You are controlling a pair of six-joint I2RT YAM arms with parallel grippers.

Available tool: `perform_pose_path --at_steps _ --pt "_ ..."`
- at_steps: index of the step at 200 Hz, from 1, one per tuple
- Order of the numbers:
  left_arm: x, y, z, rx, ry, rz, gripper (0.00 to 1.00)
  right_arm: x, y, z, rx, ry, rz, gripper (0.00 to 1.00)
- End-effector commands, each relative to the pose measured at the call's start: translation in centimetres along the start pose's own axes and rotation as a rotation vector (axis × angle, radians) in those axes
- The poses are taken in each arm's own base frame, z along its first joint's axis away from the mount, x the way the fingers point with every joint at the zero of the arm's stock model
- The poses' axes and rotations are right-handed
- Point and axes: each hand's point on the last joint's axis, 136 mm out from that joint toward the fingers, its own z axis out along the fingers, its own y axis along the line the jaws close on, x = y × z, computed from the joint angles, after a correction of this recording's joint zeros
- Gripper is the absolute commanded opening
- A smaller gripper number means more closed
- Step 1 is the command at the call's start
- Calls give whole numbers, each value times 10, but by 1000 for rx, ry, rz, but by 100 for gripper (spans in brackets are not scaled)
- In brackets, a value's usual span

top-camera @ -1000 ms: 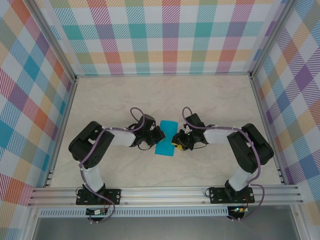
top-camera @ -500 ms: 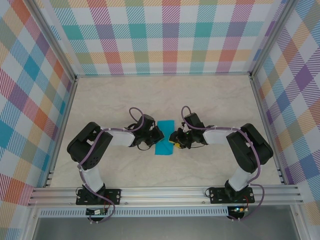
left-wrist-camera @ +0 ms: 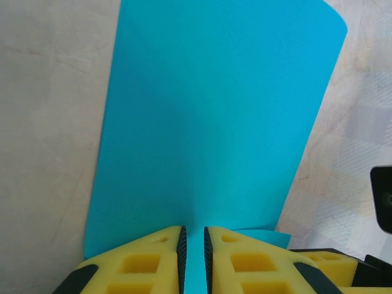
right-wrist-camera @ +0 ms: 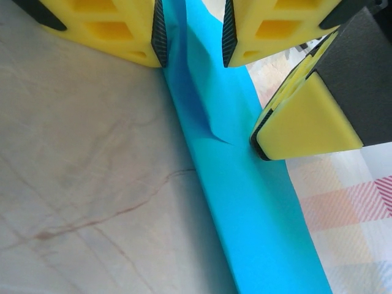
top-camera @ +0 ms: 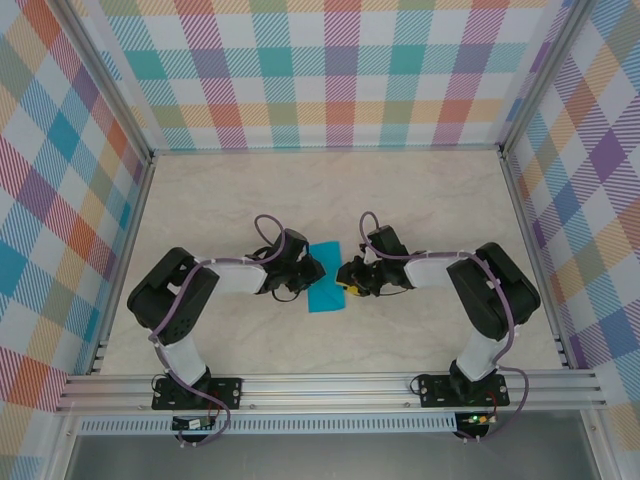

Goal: Fold a paper plane with a square sheet of paper (pick it up from the middle)
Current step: Turn over the paper at the center of the table.

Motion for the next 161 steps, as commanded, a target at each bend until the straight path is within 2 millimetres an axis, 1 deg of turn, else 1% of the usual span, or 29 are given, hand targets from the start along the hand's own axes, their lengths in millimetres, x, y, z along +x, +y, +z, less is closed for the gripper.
perform_pose_path --at_steps 1,39,57,73,96,120,142,161 --pt "7 15 -7 -64 2 16 18 1 16 2 -77 27 -79 32" --pt "6 17 -10 -63 -14 11 21 0 16 6 -71 49 -106 32" --pt "4 13 -13 -48 -23 15 23 3 19 9 -90 82 -125 32" --pt "1 8 -17 -37 -37 22 26 4 16 11 -84 87 -129 33" --pt "-2 3 -24 -23 -54 31 27 4 15 12 -84 91 -135 31" --pt "-3 2 -30 -21 -73 31 28 3 18 12 -91 91 -138 31" --pt "-2 6 -31 -32 -70 31 27 4 21 12 -112 96 -146 31" --pt "1 8 -28 -31 -55 28 25 5 26 13 -125 103 -154 32"
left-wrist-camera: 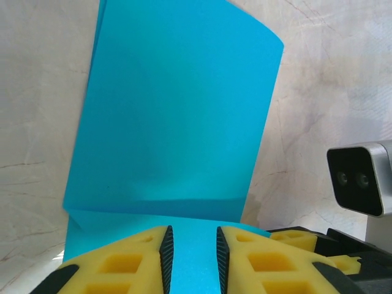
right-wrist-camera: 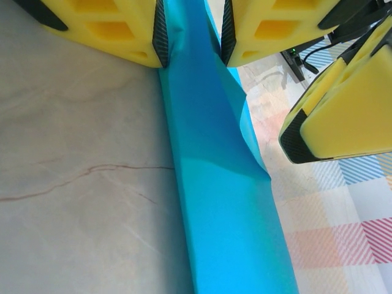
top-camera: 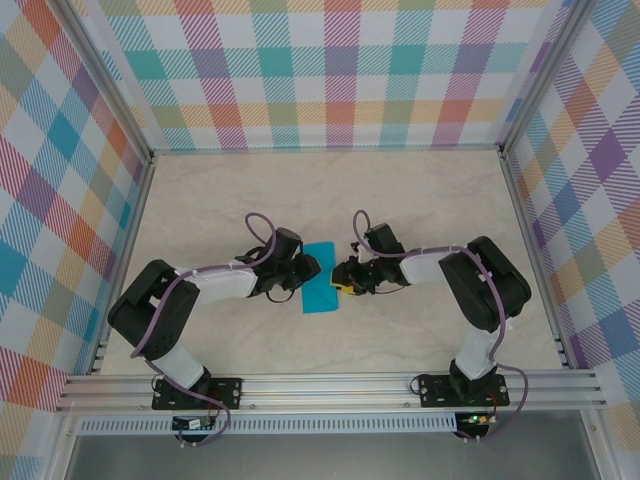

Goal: Fold a paper plane with a square sheet of paper (pick it up from the middle)
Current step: Turn over the paper at the center of the table.

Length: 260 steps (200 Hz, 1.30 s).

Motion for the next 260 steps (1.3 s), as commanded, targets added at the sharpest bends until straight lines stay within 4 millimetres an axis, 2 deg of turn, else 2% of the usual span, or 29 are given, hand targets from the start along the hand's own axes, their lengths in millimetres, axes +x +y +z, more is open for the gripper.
perform_pose_path --at_steps 1,51,95,158,172,214,260 --pt "8 12 0 -29 16 10 24 -4 16 4 -53 11 -63 32" --pt "14 18 12 -39 51 -7 17 -5 20 10 -47 21 -70 34" --pt "18 34 14 -98 55 -20 13 -5 24 14 -38 16 -78 36" --pt "18 50 13 -152 41 -35 12 -4 -4 4 173 -37 -2 39" --pt "18 51 13 -155 40 -33 12 -1 -3 4 183 -27 -1 39" --pt "18 49 14 -140 38 -34 12 13 17 14 122 40 -49 37" --pt "18 47 14 -129 43 -34 12 7 21 20 113 32 -34 32"
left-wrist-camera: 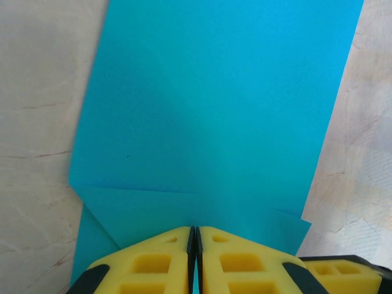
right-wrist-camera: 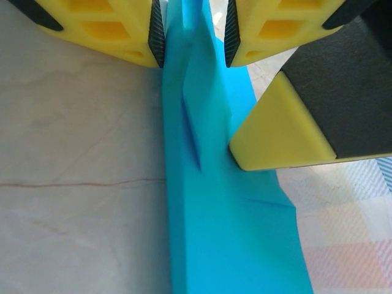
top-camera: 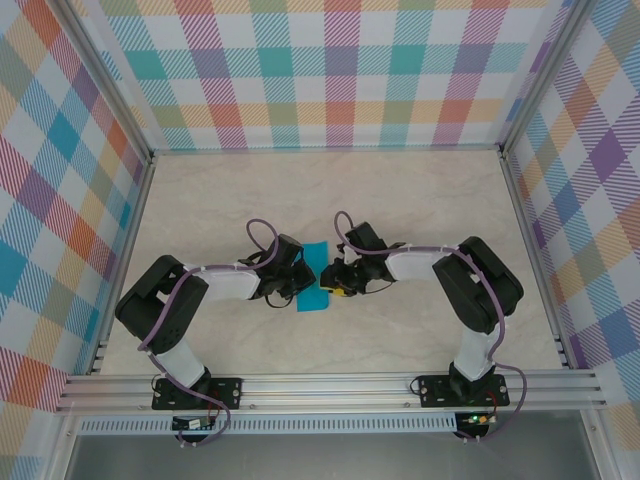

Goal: Fold a paper plane with a square sheet of paper (pick it up from the middle)
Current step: Turn over the paper at the center of the table.

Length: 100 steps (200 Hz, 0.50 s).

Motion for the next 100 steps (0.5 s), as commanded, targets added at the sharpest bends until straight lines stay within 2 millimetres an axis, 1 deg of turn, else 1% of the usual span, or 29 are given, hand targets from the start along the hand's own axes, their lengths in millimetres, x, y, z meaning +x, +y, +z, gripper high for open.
perform_pose_path --at_steps 1,18,31,54,76,85,100 --pt "8 20 3 -60 14 -10 12 -3 8 3 -23 10 -1 32" --pt "8 19 2 -58 13 -10 12 -6 8 7 -22 10 14 32" --pt "8 18 1 -57 13 -8 12 -8 3 10 -2 4 37 32" --pt "7 18 0 -57 10 -7 12 -10 3 12 -9 -4 46 32" --pt "7 18 0 -58 11 -7 12 -11 4 14 -17 -1 42 29" --pt "7 18 -1 -57 11 -6 12 -11 4 14 -23 -1 34 26" --pt "6 16 -2 -50 7 -5 13 -11 4 13 -24 -2 27 23"
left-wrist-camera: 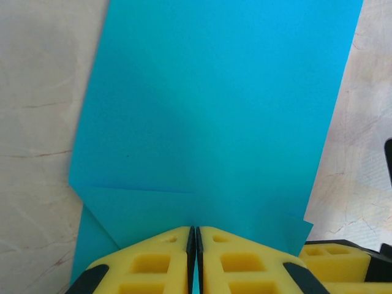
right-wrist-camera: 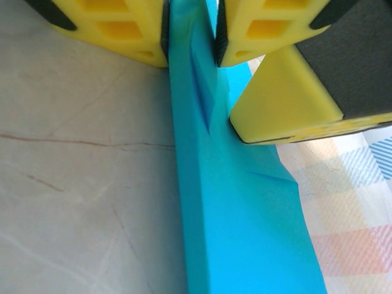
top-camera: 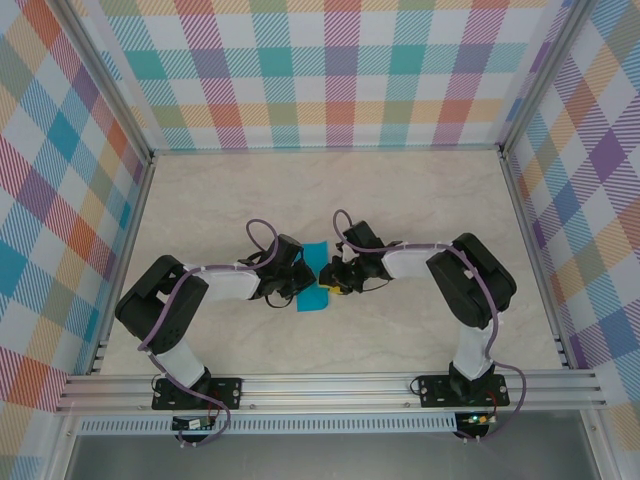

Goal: Fold a paper plane with a square sheet of paper (pick it up from the middle)
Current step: Turn over the paper at the center of the table.

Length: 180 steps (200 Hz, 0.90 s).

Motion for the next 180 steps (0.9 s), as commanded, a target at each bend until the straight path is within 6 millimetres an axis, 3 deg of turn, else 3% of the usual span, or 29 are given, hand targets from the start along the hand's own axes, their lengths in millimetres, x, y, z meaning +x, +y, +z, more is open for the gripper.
perform_pose_path --at_steps 1,41,71,99,118,142,180 --pt "6 16 -2 -50 8 -1 13 -4 5 3 -18 -3 -18 23" --pt "1 -8 -15 34 -14 14 16 -5 14 -9 -35 -20 -81 13" --pt "-16 -26 -52 78 -118 26 24 -4 25 -26 -28 -43 -149 9" --pt "-30 -20 -91 49 -227 19 29 -2 26 -51 67 -74 -206 8" --pt "-38 -9 -118 30 -304 3 32 -2 20 -80 196 -121 -260 9" --pt "-44 9 -147 19 -381 -25 39 -6 8 -132 443 -196 -334 12" --pt "-41 48 -165 -31 -425 -101 43 -10 -14 -211 920 -259 -407 13"
